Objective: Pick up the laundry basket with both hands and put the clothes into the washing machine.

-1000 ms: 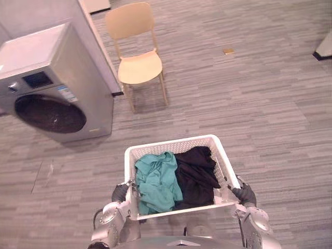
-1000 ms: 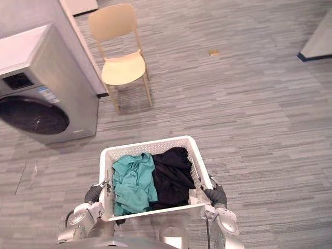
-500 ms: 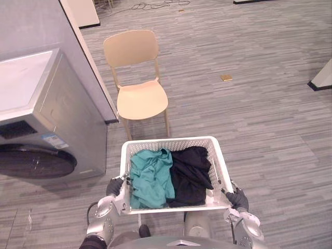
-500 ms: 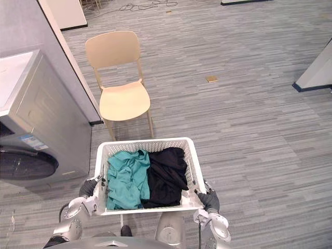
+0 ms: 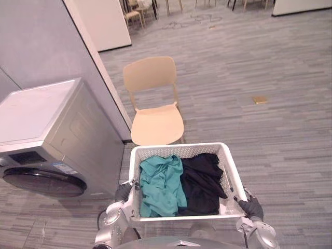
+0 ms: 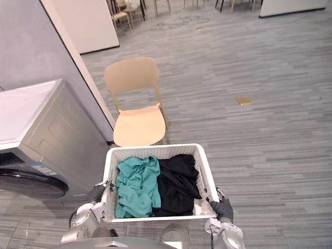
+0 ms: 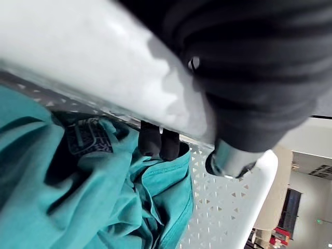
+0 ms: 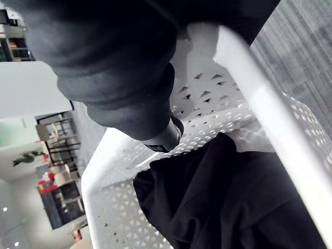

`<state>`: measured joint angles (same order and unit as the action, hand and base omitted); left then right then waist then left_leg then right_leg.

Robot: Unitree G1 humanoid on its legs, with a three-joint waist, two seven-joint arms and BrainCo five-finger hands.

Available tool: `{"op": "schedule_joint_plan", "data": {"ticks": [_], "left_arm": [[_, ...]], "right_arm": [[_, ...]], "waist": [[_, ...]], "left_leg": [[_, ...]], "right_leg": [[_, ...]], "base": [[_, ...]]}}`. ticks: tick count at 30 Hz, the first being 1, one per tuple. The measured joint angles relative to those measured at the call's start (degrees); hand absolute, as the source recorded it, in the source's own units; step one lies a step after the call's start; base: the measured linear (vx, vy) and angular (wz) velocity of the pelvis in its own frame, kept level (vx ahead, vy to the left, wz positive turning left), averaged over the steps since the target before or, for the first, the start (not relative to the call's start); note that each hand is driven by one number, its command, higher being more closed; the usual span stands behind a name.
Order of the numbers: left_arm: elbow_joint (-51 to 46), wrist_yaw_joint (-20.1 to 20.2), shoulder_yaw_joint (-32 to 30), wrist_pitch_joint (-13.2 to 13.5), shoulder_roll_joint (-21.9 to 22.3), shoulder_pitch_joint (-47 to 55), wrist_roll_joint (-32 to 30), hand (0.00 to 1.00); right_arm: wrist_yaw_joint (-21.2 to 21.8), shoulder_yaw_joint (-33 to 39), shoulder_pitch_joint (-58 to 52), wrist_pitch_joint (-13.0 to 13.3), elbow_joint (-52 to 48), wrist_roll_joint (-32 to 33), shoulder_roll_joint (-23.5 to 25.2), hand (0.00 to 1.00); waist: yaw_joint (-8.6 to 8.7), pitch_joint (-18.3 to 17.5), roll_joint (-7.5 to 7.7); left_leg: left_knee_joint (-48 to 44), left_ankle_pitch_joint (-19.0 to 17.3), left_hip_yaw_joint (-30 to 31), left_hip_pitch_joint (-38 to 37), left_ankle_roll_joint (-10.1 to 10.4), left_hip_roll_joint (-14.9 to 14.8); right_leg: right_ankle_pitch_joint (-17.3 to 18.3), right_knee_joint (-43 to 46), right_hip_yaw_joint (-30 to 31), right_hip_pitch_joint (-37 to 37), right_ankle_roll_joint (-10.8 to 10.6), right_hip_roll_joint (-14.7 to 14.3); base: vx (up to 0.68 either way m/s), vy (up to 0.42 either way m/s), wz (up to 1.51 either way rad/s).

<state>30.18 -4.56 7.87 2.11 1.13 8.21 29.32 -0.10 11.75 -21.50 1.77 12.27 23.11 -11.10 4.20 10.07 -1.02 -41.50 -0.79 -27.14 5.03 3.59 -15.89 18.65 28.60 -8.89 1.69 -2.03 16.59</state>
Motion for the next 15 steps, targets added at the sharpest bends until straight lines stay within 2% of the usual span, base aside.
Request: {"op": "schedule_joint_plan", "data": {"ticks": [1,3,5,6,7,8,9,10,11,12,14,15], "left_arm": [[0.0,0.0,0.2,-0.2,0.0,0.1,0.3,1.00],[0.0,0.0,1.0,-0.4,0.2,-0.1,0.4,1.00],[0.0,0.0,1.2,-0.4,0.3,-0.2,0.4,1.00],[0.0,0.0,1.4,-0.4,0.4,-0.2,0.5,1.00],[0.0,0.0,1.9,-0.4,0.5,-0.2,0.9,1.00],[0.1,-0.1,2.4,-0.4,0.6,0.0,1.2,1.00],[0.7,0.0,2.5,-0.4,0.7,0.0,1.6,1.00],[2.6,-0.3,2.3,-0.4,0.1,-0.8,2.1,1.00],[3.1,-0.7,2.2,-0.3,-1.6,-2.3,3.0,1.00],[3.2,-0.8,2.1,-0.3,-2.7,-2.9,3.2,1.00],[3.2,-1.1,2.3,-0.3,-4.6,-4.5,4.3,1.00],[3.2,-1.2,2.3,-0.3,-4.8,-4.8,4.3,1.00]], "right_arm": [[0.0,0.0,-0.2,-0.3,0.1,0.0,-0.2,1.00],[-0.3,0.3,-0.2,-0.5,0.2,0.0,-0.8,1.00],[-0.5,0.4,-0.2,-0.5,0.2,0.0,-1.0,1.00],[-0.5,0.4,-0.1,-0.5,0.2,0.0,-1.4,1.00],[-0.5,0.4,0.0,-0.5,0.2,0.0,-2.2,1.00],[-0.5,0.5,0.2,-0.5,0.4,0.0,-3.3,1.00],[-0.5,0.4,0.6,-0.6,0.9,-0.1,-4.3,1.00],[-0.6,0.2,2.8,-0.8,3.5,-0.1,-3.4,1.00],[-1.2,0.0,5.4,-1.0,6.3,-0.3,-0.6,1.00],[-1.4,-0.3,5.9,-1.0,6.7,-0.3,0.0,1.00],[-1.8,-0.6,6.5,-1.0,6.5,-0.3,1.5,1.00],[-1.9,-0.5,6.5,-1.0,6.5,-0.3,1.5,1.00]], "waist": [[0.02,-0.2,0.37],[0.89,-0.3,0.42],[1.01,-0.4,0.93],[1.04,-0.5,1.36],[1.13,-0.7,0.96],[1.13,-1.2,0.19],[1.21,-1.6,-0.60],[2.16,-2.5,0.31],[2.45,-2.1,2.48],[2.34,-2.0,2.71],[1.88,-1.9,2.75],[1.83,-1.9,2.73]], "left_leg": [[4.8,0.2,-0.1,-0.3,0.0,0.6],[23.2,4.0,0.3,-1.1,-0.3,1.7],[30.2,7.1,0.2,-1.1,-0.3,2.2],[32.9,9.5,-0.5,-0.6,-0.2,2.5],[33.3,13.3,-1.0,0.2,-0.6,2.3],[32.9,18.7,-0.2,1.0,-0.8,2.3],[32.2,17.8,0.6,1.5,0.1,2.5],[30.5,8.6,1.2,0.9,4.1,3.6],[26.8,5.9,1.3,2.4,3.3,5.0],[24.5,4.0,1.8,3.7,3.2,4.8],[15.8,-2.8,3.5,8.1,2.4,4.5],[14.6,-4.4,3.4,8.5,2.3,4.7]], "right_leg": [[-0.3,0.0,0.4,0.2,-0.6,0.8],[-0.3,-0.1,0.8,0.3,-0.8,2.9],[0.3,0.5,1.7,0.2,-1.9,4.9],[1.5,1.2,2.4,0.1,-3.9,6.7],[3.1,2.2,3.1,0.1,-6.7,7.8],[4.5,2.8,3.9,0.1,-9.4,8.1],[5.3,3.2,4.4,0.2,-11.0,8.3],[5.8,3.0,5.5,-0.4,-11.9,10.0],[4.6,0.2,6.8,-1.9,-12.0,11.5],[3.4,-2.0,6.6,-2.8,-12.3,11.5],[-1.7,-9.1,6.5,-7.4,-14.0,11.7],[-2.9,-9.7,6.6,-7.9,-14.1,12.1]], "base": [[0.31,0.131,-0.30],[0.29,0.210,-0.13],[0.24,0.264,-0.06],[0.27,0.341,-0.05],[0.34,0.455,-0.09],[0.24,0.349,-0.07],[0.32,0.472,0.08],[0.33,0.478,0.23],[0.30,0.440,0.31],[0.25,0.364,0.29],[0.25,0.360,0.30],[0.26,0.440,0.13]]}}
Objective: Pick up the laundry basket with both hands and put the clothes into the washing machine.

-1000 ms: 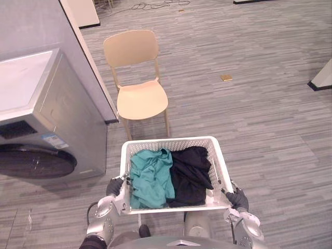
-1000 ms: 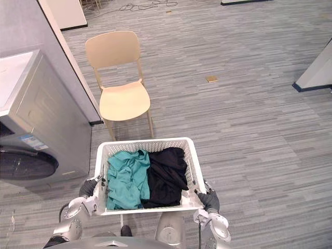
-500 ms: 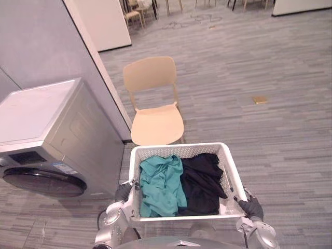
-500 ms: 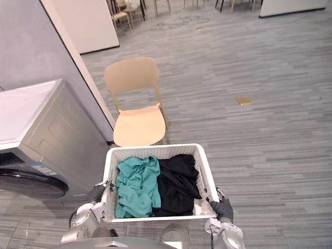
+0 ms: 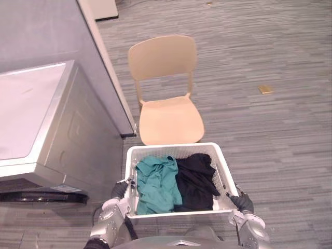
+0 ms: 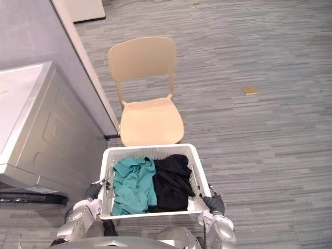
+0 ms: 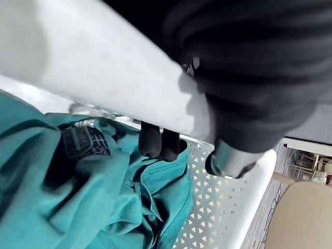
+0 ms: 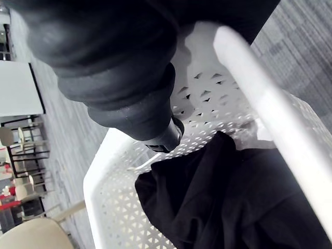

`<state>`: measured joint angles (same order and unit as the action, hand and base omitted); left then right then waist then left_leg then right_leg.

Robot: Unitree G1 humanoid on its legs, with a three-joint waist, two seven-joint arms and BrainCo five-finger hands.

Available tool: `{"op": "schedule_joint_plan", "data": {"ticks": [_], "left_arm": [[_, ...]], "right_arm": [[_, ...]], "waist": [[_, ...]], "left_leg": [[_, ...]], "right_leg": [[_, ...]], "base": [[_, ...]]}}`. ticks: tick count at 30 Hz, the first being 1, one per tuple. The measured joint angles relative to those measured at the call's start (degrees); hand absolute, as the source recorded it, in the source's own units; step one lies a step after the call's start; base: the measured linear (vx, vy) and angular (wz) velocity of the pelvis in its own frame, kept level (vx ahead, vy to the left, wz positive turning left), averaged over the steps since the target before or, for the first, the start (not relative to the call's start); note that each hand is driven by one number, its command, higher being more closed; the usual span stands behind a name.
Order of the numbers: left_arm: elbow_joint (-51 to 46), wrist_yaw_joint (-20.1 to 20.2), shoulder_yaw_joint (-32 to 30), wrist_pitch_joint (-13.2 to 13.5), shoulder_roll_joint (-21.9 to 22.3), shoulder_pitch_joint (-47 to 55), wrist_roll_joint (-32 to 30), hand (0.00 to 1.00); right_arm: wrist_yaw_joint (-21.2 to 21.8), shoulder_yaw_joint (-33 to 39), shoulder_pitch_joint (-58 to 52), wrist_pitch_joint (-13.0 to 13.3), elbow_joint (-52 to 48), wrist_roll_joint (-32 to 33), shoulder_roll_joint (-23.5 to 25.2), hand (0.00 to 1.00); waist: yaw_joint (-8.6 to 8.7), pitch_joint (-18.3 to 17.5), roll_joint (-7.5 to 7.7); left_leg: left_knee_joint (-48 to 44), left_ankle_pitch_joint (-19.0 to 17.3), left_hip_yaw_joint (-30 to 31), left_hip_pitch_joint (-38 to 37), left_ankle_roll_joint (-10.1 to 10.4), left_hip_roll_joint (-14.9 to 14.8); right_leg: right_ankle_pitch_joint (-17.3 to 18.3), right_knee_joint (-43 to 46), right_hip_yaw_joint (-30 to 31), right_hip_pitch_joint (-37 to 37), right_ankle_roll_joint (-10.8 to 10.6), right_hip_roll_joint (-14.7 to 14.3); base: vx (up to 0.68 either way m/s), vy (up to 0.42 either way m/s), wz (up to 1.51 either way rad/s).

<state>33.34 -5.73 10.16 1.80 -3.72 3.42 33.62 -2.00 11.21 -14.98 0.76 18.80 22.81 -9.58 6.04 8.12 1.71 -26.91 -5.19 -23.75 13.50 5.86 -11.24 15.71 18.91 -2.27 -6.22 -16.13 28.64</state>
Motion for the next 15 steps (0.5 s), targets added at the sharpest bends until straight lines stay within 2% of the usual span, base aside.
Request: {"op": "schedule_joint_plan", "data": {"ticks": [1,2,4,5,6,7,8,9,10,11,12,13,14,15], "left_arm": [[0.0,-0.1,0.3,0.0,-0.1,-0.7,0.0,1.00],[0.0,-0.1,0.7,0.0,-0.3,-1.1,0.0,1.00],[0.0,-0.1,2.4,0.0,-0.7,-3.4,0.0,1.00],[0.0,-0.1,3.1,0.0,-0.7,-4.3,0.0,1.00],[0.0,-0.1,3.6,0.0,-1.0,-4.8,0.0,1.00],[0.0,-0.2,3.8,0.0,-1.3,-6.1,0.0,1.00],[0.0,-0.2,3.8,0.0,-1.4,-6.7,0.0,1.00],[-0.1,-0.3,3.8,0.2,-1.5,-7.8,0.0,1.00],[-0.2,-0.4,3.7,0.8,-1.6,-9.1,0.0,1.00],[-0.2,-0.5,3.7,1.0,-1.7,-9.8,0.0,1.00],[-0.2,-0.7,3.7,1.3,-2.1,-11.5,0.1,1.00],[-0.2,-0.9,3.7,1.4,-2.3,-12.0,0.2,1.00],[-0.2,-1.0,4.4,1.9,-3.1,-12.8,0.6,1.00],[0.3,-1.2,4.5,2.0,-2.1,-13.5,0.6,1.00]], "right_arm": [[0.0,0.5,0.3,0.0,-0.2,0.0,-0.1,1.00],[0.0,0.8,0.5,0.0,-0.3,0.0,-0.1,1.00],[-0.5,1.8,0.4,0.0,-1.8,0.0,0.1,1.00],[-1.0,2.5,0.3,0.0,-2.3,0.0,0.5,1.00],[-1.2,2.6,0.4,0.0,-2.4,0.1,0.8,1.00],[-1.5,2.6,0.9,0.0,-2.9,0.1,1.2,1.00],[-1.8,2.6,0.9,0.0,-3.7,0.1,1.2,1.00],[-2.3,2.6,1.1,0.1,-5.7,0.1,1.1,1.00],[-2.3,2.6,2.2,0.1,-7.3,0.1,0.7,1.00],[-2.3,2.6,2.9,0.1,-7.8,0.1,0.4,1.00],[-2.4,2.6,4.4,0.1,-8.7,0.0,-0.3,1.00],[-2.5,2.5,4.6,0.1,-9.1,0.0,-0.4,1.00],[-2.5,2.6,4.6,0.7,-9.3,0.0,-0.7,1.00],[-2.7,2.7,5.4,0.8,-9.3,0.0,-2.0,1.00]], "waist": [[-0.03,0.0,-0.05],[0.07,0.0,0.00],[0.24,0.1,0.23],[1.08,0.2,-0.01],[1.73,0.5,-0.19],[2.38,2.0,-0.52],[2.37,2.8,-0.62],[2.48,3.4,-1.01],[2.51,4.1,-1.62],[2.46,4.3,-1.93],[2.23,4.7,-2.08],[2.22,4.6,-1.63],[3.20,5.0,0.36],[3.83,6.1,-0.58]], "left_leg": [[-1.9,-3.1,-0.4,0.0,-0.3,1.1],[-1.8,-3.8,-0.6,-0.3,-0.7,1.9],[1.1,-4.5,-1.7,-2.7,-2.0,4.9],[3.4,-4.1,-2.0,-4.7,-2.9,6.0],[4.3,-4.0,-2.1,-5.7,-3.3,6.1],[5.7,-3.9,-1.7,-8.3,-3.4,5.7],[6.8,-3.7,-1.8,-9.6,-3.3,5.7],[8.9,-3.1,-2.5,-11.0,-3.0,5.4],[10.5,-2.6,-3.1,-11.4,-2.2,4.5],[10.9,-2.3,-3.4,-11.4,-1.8,3.8],[12.3,-1.4,-3.9,-11.6,0.0,2.3],[12.7,-1.0,-3.8,-11.6,0.8,2.1],[12.8,-0.8,-2.1,-12.0,2.4,2.4],[12.8,-0.5,-1.0,-12.3,3.3,1.7]], "right_leg": [[-3.6,1.2,1.5,0.5,-0.2,1.1],[-5.3,2.7,2.6,1.0,-0.1,1.6],[-14.3,14.8,8.0,9.2,1.4,3.0],[-21.5,21.8,10.4,14.2,6.0,2.7],[-21.7,26.0,11.9,16.0,6.3,1.8],[-15.8,32.9,13.6,19.1,4.0,-1.1],[-12.5,34.7,13.0,20.5,2.9,-2.1],[-6.9,34.2,9.6,24.0,2.6,-3.0],[-3.5,29.1,4.3,27.2,3.2,-3.1],[-3.0,25.0,2.0,28.2,3.3,-3.6],[-4.9,11.1,-0.4,28.3,3.0,-6.0],[-7.5,5.5,-0.2,27.7,3.4,-7.2],[-16.6,1.4,0.8,26.0,4.3,-7.5],[-15.7,3.6,-0.3,26.2,4.3,-7.8]], "base": [[0.15,0.309,0.03],[0.22,0.453,0.04],[0.21,0.350,0.09],[0.21,0.241,0.10],[0.21,0.144,0.11],[0.15,0.059,0.00],[0.16,0.034,-0.11],[0.13,-0.022,-0.25],[0.13,-0.053,-0.28],[0.15,-0.170,-0.34],[0.13,-0.188,-0.20],[0.19,-0.292,0.17],[0.17,-0.274,0.45],[0.19,-0.341,0.44]]}}
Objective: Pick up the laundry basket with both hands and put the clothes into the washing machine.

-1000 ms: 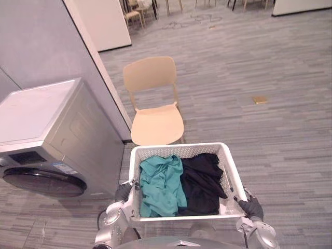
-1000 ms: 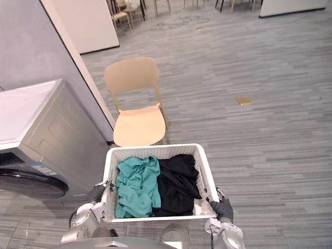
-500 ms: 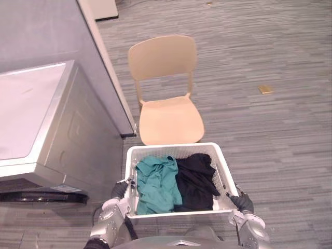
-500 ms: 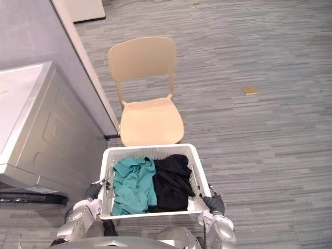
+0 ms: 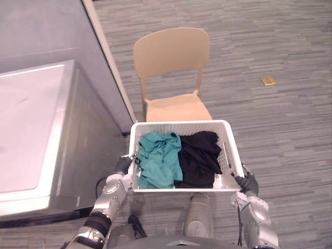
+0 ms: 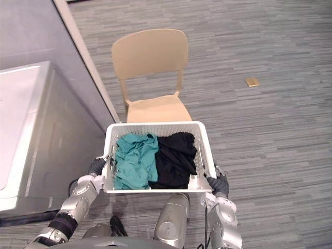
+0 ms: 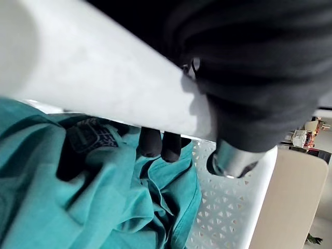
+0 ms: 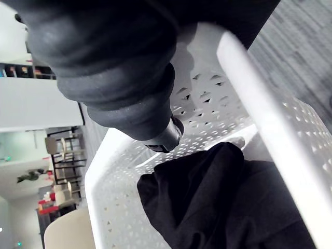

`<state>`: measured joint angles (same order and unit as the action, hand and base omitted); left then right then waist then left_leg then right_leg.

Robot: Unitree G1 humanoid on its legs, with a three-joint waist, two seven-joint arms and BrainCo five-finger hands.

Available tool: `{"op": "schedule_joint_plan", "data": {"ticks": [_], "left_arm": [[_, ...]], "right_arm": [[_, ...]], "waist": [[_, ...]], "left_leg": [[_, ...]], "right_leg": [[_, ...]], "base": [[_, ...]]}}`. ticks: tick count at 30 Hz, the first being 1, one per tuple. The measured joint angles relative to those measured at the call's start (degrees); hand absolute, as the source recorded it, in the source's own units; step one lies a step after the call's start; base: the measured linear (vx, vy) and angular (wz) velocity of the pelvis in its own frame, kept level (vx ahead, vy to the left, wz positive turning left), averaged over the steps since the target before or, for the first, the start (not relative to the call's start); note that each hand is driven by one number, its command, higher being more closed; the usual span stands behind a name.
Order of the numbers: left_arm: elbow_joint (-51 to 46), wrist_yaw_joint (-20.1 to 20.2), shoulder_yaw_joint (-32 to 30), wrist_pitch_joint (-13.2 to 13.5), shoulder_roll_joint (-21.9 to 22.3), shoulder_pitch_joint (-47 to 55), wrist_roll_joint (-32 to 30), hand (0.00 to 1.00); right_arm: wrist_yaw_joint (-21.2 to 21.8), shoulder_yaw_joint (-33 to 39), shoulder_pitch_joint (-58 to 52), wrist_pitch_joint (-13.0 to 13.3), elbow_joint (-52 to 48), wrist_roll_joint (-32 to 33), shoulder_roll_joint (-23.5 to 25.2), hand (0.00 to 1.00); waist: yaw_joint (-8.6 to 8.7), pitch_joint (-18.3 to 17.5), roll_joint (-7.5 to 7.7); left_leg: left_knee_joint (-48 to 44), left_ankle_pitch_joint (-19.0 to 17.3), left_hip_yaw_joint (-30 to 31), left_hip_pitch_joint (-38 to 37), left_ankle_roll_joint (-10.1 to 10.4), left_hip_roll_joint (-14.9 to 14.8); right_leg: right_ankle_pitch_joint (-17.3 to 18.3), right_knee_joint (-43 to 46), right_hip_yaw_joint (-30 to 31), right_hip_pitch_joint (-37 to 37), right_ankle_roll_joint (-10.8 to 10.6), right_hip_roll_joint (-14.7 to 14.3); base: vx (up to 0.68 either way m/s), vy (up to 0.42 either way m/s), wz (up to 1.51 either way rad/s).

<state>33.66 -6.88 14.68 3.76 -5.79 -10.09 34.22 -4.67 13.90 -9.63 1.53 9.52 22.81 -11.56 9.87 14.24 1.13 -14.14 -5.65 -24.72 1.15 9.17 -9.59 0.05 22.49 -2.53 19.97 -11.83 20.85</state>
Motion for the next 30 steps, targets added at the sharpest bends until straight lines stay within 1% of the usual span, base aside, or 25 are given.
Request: {"op": "schedule_joint_plan", "data": {"ticks": [1,2,3,4,5,6,8,9,10,12,13,14,16,17,18,20,22,23,24,26,28,30], "left_arm": [[0.1,-0.3,0.2,0.0,2.3,-0.2,0.0,1.00],[0.4,-0.3,0.6,0.0,4.0,-0.7,0.0,1.00],[0.7,-0.3,1.0,0.0,4.5,-1.2,0.0,1.00],[0.8,-0.2,1.2,0.0,4.9,-2.1,0.5,1.00],[0.8,-0.2,1.2,0.0,4.9,-3.1,0.8,1.00],[0.8,-0.2,1.2,0.0,4.9,-4.0,1.1,1.00],[1.4,-0.2,1.0,0.5,4.7,-8.4,1.8,1.00],[2.3,-0.3,0.9,0.9,4.3,-10.7,2.0,1.00],[3.9,-0.5,0.5,1.3,4.0,-14.2,2.9,1.00],[6.2,-1.1,-0.2,1.5,4.0,-17.2,4.1,1.00],[7.7,-1.8,-0.7,1.5,4.0,-19.5,4.6,1.00],[8.2,-2.2,-0.9,1.5,4.0,-20.6,5.1,1.00],[9.8,-3.9,-1.2,1.5,3.5,-24.4,6.2,1.00],[10.6,-5.0,-1.4,1.5,3.0,-26.8,6.3,1.00],[11.1,-5.5,-1.6,1.5,2.7,-28.2,6.4,1.00],[13.5,-6.8,-3.7,2.2,1.5,-34.2,7.6,1.00],[15.9,-7.9,-5.7,2.6,0.8,-38.6,8.4,1.00],[17.1,-8.0,-6.8,2.9,-0.1,-41.2,8.4,1.00],[17.4,-8.1,-7.5,3.0,-0.4,-42.2,8.4,1.00],[19.0,-8.9,-9.1,3.1,-1.8,-45.9,8.4,1.00],[19.4,-9.2,-10.1,3.1,-2.9,-47.5,8.4,1.00],[19.4,-9.3,-10.1,2.9,-3.7,-48.2,8.4,1.00]], "right_arm": [[-0.9,0.6,1.2,0.0,-0.3,0.0,-2.8,1.00],[-1.2,1.0,1.7,0.0,-0.7,-0.1,-5.7,1.00],[-1.4,1.0,1.8,0.0,-1.0,-0.1,-7.0,1.00],[-1.5,1.0,2.4,0.0,-1.6,-0.3,-9.0,1.00],[-1.3,0.9,4.0,0.0,-1.7,-0.4,-10.4,1.00],[-1.4,0.8,5.0,0.0,-1.7,-0.5,-11.1,1.00],[-1.4,0.5,10.3,0.1,-0.9,-0.4,-14.0,1.00],[-1.5,-0.2,13.5,0.8,0.9,-0.4,-15.4,1.00],[-1.7,-2.0,18.6,1.0,3.9,-0.2,-17.8,1.00],[-1.8,-3.8,23.0,0.9,6.3,-0.2,-19.6,1.00],[-2.0,-4.9,25.8,0.6,7.3,0.0,-20.5,1.00],[-2.2,-5.2,26.9,0.4,7.4,0.1,-20.6,1.00],[-4.0,-6.6,30.0,-0.2,7.4,1.2,-20.7,1.00],[-4.8,-7.2,32.0,-0.8,7.6,1.9,-20.7,1.00],[-5.2,-7.6,33.2,-0.9,8.0,2.2,-20.8,1.00],[-7.1,-11.0,40.4,-1.3,10.8,3.6,-21.1,1.00],[-8.2,-13.3,46.7,-1.6,12.9,4.4,-21.6,1.00],[-8.5,-14.7,51.1,-1.6,14.5,4.6,-21.7,1.00],[-8.6,-15.4,53.2,-1.6,15.0,4.7,-22.0,1.00],[-8.5,-18.5,61.0,-1.6,17.3,4.7,-22.7,1.00],[-8.6,-20.4,66.0,-1.6,19.0,4.6,-22.6,1.00],[-8.5,-21.2,68.4,-1.6,20.3,4.5,-22.5,1.00]], "waist": [[0.05,0.6,-2.54],[0.10,1.0,-3.35],[0.04,0.8,-3.94],[0.03,1.2,-3.37],[0.34,1.0,-3.89],[0.57,1.0,-3.89],[0.78,2.0,-3.22],[1.05,2.7,-2.86],[1.16,3.5,-2.85],[0.69,4.3,-3.16],[0.32,5.2,-3.40],[0.24,5.7,-3.41],[-0.31,6.8,-3.39],[-0.55,6.8,-3.39],[-0.59,6.8,-3.39],[-0.97,7.5,-2.94],[-1.56,7.5,-2.85],[-1.77,7.7,-2.86],[-1.91,8.1,-2.83],[-2.22,9.5,-2.77],[-2.37,9.8,-2.42],[-2.62,10.0,-2.26]], "left_leg": [[1.1,0.8,0.1,-0.2,1.3,-2.0],[2.8,2.4,-0.4,-0.5,1.7,-2.7],[3.9,3.6,-0.8,-1.1,1.7,-2.6],[5.8,5.2,-1.7,-2.2,2.0,-2.4],[7.0,5.9,-2.1,-2.4,1.8,-2.4],[7.3,6.1,-2.0,-2.3,2.0,-2.4],[7.8,6.1,-2.3,-1.2,2.0,-1.2],[8.3,6.5,-2.4,-0.5,1.7,-0.4],[8.7,6.9,-2.5,1.6,1.2,0.3],[9.5,7.2,-4.2,2.9,0.8,0.5],[9.5,7.6,-6.4,3.8,0.6,0.3],[9.5,7.8,-7.4,4.1,0.4,0.2],[9.4,8.6,-10.6,5.3,0.2,-0.1],[9.3,9.5,-12.2,6.4,-0.2,-0.2],[9.2,9.6,-12.8,6.9,-0.3,-0.2],[8.7,9.9,-14.7,8.2,-0.4,-0.4],[7.7,9.9,-16.2,9.8,-0.4,-0.8],[6.9,9.9,-17.5,11.0,-0.4,-1.4],[6.7,9.9,-17.7,11.3,-0.4,-1.5],[5.8,9.9,-18.1,12.5,-0.4,-2.1],[5.2,9.9,-19.0,14.2,-0.4,-2.5],[5.2,10.0,-19.2,15.1,-0.6,-2.5]], "right_leg": [[1.4,1.1,-1.4,0.2,1.0,-1.8],[2.5,2.8,-2.0,0.7,1.7,-2.6],[3.2,3.9,-2.0,0.9,2.1,-2.6],[4.0,5.3,-2.3,1.1,2.6,-2.7],[4.2,5.9,-3.0,1.1,2.7,-2.8],[4.2,6.0,-3.1,1.1,2.7,-2.7],[4.3,6.1,-2.8,2.8,2.3,-1.8],[3.8,5.9,-2.7,3.7,2.2,-1.1],[2.8,4.6,-2.4,5.6,2.0,-0.5],[1.4,3.8,-1.6,7.5,2.0,-0.5],[0.7,3.7,-1.1,8.7,2.0,-0.2],[0.4,3.7,-0.9,9.3,2.0,-0.1],[-0.8,3.1,0.0,11.3,2.0,0.1],[-1.6,2.5,0.4,12.5,2.0,0.3],[-1.9,2.3,0.4,13.1,2.0,0.4],[-3.0,1.6,1.0,14.8,2.0,0.4],[-3.9,1.0,1.6,16.4,2.0,0.3],[-4.4,0.5,1.7,17.2,2.1,0.1],[-4.5,0.5,1.7,17.5,2.2,0.0],[-4.6,0.4,1.5,18.2,2.3,0.0],[-4.7,0.4,1.4,19.8,2.4,0.0],[-4.8,0.3,1.4,20.6,2.5,-0.1]], "base": [[0.16,-0.292,0.18],[0.14,-0.230,0.06],[0.12,-0.189,0.08],[0.07,-0.162,0.08],[0.03,-0.129,0.10],[-0.03,-0.060,0.15],[-0.07,0.016,0.18],[-0.14,0.041,0.23],[-0.19,0.037,0.16],[-0.12,0.014,-0.02],[-0.06,0.004,-0.06],[-0.07,-0.002,-0.06],[-0.04,0.012,-0.08],[0.00,0.029,-0.05],[0.00,0.037,-0.04],[0.00,0.032,-0.07],[-0.01,0.020,-0.09],[-0.01,0.012,-0.04],[0.00,0.000,0.00],[-0.01,-0.019,0.06],[0.00,-0.014,0.08],[0.00,-0.007,0.03]]}}
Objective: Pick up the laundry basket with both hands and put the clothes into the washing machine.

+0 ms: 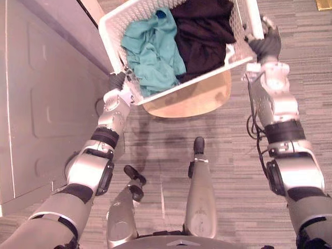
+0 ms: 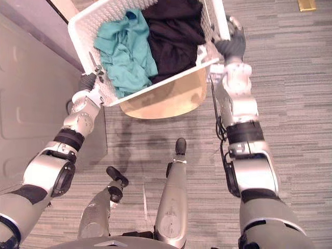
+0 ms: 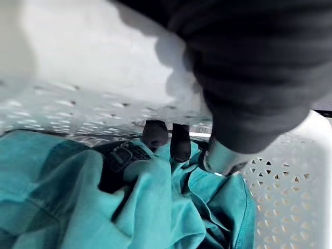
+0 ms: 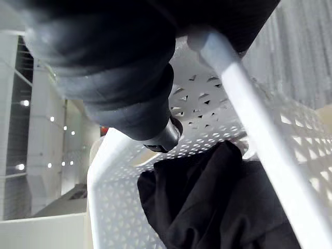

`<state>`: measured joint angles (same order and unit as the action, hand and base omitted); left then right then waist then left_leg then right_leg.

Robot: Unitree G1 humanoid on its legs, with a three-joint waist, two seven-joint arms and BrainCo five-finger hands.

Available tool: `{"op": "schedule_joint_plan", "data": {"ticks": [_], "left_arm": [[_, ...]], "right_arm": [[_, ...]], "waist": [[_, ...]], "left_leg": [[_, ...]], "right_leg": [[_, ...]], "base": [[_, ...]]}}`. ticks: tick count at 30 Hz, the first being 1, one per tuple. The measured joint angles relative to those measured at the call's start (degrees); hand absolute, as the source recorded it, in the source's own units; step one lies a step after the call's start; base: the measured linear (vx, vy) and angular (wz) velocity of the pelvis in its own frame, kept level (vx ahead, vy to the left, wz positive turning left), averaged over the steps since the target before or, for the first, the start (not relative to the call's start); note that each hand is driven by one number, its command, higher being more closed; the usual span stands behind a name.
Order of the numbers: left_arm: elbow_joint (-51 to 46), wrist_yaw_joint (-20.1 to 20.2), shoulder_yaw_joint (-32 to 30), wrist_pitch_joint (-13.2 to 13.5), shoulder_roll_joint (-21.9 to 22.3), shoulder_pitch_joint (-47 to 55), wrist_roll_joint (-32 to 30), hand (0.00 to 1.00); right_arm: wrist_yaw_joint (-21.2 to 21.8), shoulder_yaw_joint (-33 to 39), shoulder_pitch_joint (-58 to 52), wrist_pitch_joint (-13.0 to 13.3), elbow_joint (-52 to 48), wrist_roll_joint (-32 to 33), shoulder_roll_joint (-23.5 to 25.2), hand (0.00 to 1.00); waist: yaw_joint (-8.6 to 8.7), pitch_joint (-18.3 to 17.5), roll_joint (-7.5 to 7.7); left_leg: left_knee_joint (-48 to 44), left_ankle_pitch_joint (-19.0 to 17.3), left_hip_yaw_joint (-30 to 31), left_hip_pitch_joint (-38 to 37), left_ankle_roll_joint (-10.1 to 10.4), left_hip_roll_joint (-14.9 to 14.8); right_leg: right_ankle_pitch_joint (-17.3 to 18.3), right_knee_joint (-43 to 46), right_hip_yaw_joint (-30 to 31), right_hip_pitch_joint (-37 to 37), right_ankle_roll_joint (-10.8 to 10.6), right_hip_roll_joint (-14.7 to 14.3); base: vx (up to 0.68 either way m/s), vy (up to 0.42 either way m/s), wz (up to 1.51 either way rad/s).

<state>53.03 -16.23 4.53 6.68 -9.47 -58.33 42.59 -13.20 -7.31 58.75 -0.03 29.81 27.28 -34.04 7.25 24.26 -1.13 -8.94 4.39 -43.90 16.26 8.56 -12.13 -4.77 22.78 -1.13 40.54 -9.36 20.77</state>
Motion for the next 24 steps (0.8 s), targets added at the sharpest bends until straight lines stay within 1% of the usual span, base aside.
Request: {"op": "schedule_joint_plan", "data": {"ticks": [4,10,12,16,17,19,21,23,24], "left_arm": [[0.7,-0.8,-0.1,-1.4,-0.9,-0.7,-0.2,1.00],[2.8,-0.8,0.2,-3.8,-1.1,-0.7,-3.5,1.00],[2.9,-0.8,0.3,-4.1,-1.1,-0.7,-4.6,1.00],[3.4,-0.8,0.5,-4.4,-1.1,-0.7,-5.8,1.00],[4.2,-0.8,0.6,-4.5,-1.2,-0.8,-6.9,1.00],[4.3,-0.8,0.8,-4.7,-1.2,-0.8,-8.0,1.00],[4.3,-0.8,0.9,-4.8,-1.2,-0.8,-8.0,1.00],[4.3,-0.8,1.2,-4.8,-1.2,-0.8,-8.2,1.00],[4.3,-0.7,1.4,-4.8,-1.2,-0.9,-9.2,1.00]], "right_arm": [[0.0,-2.8,2.5,-0.4,5.9,-0.6,0.4,1.00],[0.0,-3.2,2.7,-1.9,11.6,-0.7,2.0,1.00],[0.0,-3.1,2.7,-2.6,12.2,-0.7,2.4,1.00],[0.1,-2.5,2.8,-2.7,13.3,-0.7,2.7,1.00],[0.1,-1.6,3.0,-2.7,14.9,-0.7,3.8,1.00],[0.2,-0.4,3.0,-2.7,16.6,-0.7,4.3,1.00],[0.2,1.0,3.0,-2.7,17.2,-0.7,5.2,1.00],[0.3,1.9,3.0,-2.7,17.6,-0.7,5.3,1.00],[0.4,2.2,3.0,-2.7,18.3,-0.7,5.4,1.00]], "waist": [[-0.69,0.7,0.13],[-0.67,0.9,0.15],[-0.59,0.9,0.15],[-0.72,0.9,0.15],[-0.68,0.9,0.15],[-0.66,0.9,0.15],[-0.66,0.9,0.15],[-0.64,0.9,0.14],[-0.65,0.9,0.14]], "left_leg": [[0.1,0.2,-1.0,0.5,-0.2,-0.2],[0.5,0.2,-2.0,0.6,-0.3,-0.3],[0.7,0.2,-2.2,0.6,-0.3,-0.3],[1.3,0.2,-3.2,0.0,-0.3,-0.3],[1.3,0.2,-3.6,-0.5,-0.3,-0.2],[1.5,0.2,-4.0,-0.8,-0.3,-0.2],[2.2,0.2,-4.7,-1.3,-0.3,0.1],[2.2,0.2,-4.9,-1.5,-0.3,0.2],[2.2,0.2,-4.9,-1.5,-0.3,0.2]], "right_leg": [[0.0,0.0,-0.6,0.5,0.0,-0.1],[0.0,0.0,-1.3,0.7,0.0,-0.1],[0.0,0.1,-1.3,0.7,0.0,-0.1],[0.0,0.3,-1.3,0.6,0.1,-0.2],[0.0,0.6,-1.2,0.6,0.1,-0.2],[0.0,0.6,-1.2,0.6,0.1,-0.3],[0.0,0.7,-1.1,0.6,0.1,-0.4],[0.0,0.9,-1.0,0.6,0.1,-0.3],[0.0,0.9,-1.0,0.6,0.1,-0.3]], "base": [[0.06,-0.005,0.03],[0.10,-0.009,0.01],[0.11,-0.013,0.01],[0.10,-0.016,-0.05],[0.08,-0.025,-0.07],[0.11,-0.035,-0.07],[0.09,-0.030,-0.07],[0.08,-0.032,-0.04],[0.08,-0.036,-0.01]]}}
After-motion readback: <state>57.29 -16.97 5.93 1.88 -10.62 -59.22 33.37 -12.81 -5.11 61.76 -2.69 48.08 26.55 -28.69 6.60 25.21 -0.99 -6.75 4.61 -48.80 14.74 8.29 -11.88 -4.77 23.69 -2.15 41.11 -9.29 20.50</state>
